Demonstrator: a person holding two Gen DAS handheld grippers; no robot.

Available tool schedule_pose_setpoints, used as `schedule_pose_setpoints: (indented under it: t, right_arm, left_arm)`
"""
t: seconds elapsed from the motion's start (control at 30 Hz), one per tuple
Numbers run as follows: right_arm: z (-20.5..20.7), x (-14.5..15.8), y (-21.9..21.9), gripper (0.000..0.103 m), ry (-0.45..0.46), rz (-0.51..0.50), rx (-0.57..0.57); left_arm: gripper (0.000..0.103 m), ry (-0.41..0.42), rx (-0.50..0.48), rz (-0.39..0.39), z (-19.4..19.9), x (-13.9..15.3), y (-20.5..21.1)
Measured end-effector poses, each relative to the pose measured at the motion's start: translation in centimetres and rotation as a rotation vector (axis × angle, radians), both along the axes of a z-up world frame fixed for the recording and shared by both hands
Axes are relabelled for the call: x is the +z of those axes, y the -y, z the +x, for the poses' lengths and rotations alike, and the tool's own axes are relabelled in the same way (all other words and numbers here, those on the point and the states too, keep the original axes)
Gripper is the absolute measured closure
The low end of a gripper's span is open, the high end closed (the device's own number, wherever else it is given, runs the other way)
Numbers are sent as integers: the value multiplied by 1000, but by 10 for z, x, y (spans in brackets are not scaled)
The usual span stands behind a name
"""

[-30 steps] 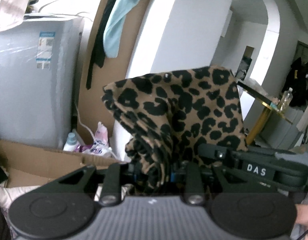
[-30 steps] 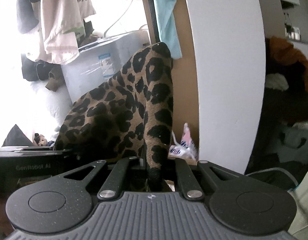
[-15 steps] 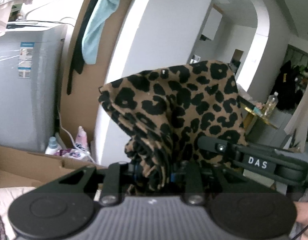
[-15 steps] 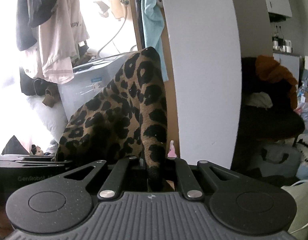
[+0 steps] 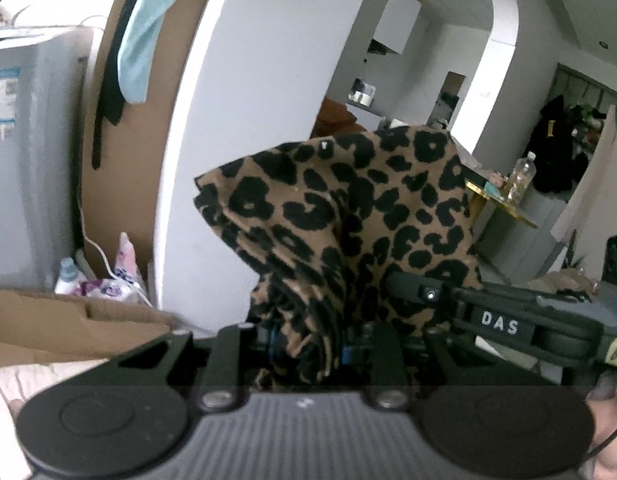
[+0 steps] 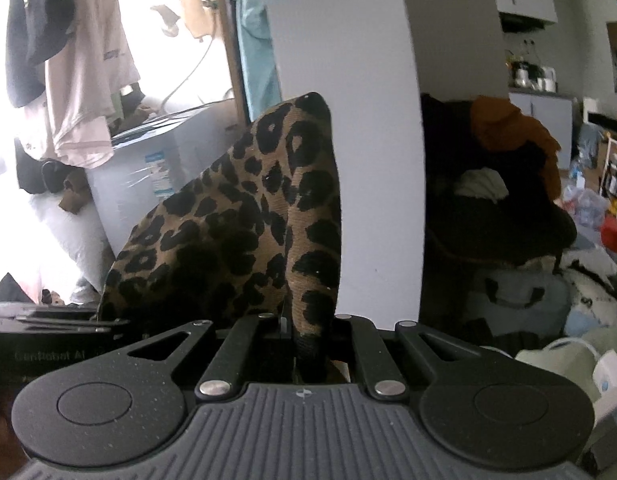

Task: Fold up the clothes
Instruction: 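Lift the gathered skirt up off the sheet with both grippers, then carry the held leopard-print skirt with both grippers toward the clothes pile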

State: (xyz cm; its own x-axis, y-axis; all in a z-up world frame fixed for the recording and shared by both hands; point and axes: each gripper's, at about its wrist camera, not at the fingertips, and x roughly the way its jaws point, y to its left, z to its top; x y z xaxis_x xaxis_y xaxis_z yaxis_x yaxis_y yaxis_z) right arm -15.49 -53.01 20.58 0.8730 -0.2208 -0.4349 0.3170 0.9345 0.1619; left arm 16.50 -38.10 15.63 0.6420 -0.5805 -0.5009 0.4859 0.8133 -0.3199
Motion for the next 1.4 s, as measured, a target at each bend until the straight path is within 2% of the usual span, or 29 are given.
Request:
schedule_pose_setpoints:
  t: [0.27,0.47,1.03,1.4]
  right_arm:
    - [-2,-46,31,98,-30,33,-19]
    - [18,-90,54,98,-77,39,-24]
    - [80,-244,120,98,-232,167,-47]
    - [134,-333,159,98,-317,203,-53]
  left_arm:
    - [74,-44,-35,-11,20,-54,22]
    - [74,-98,-33,-18,49,-104,32]
    - [74,-288,-43,29,127,-253,61]
    - [74,-379,-46,51,181,-326,71]
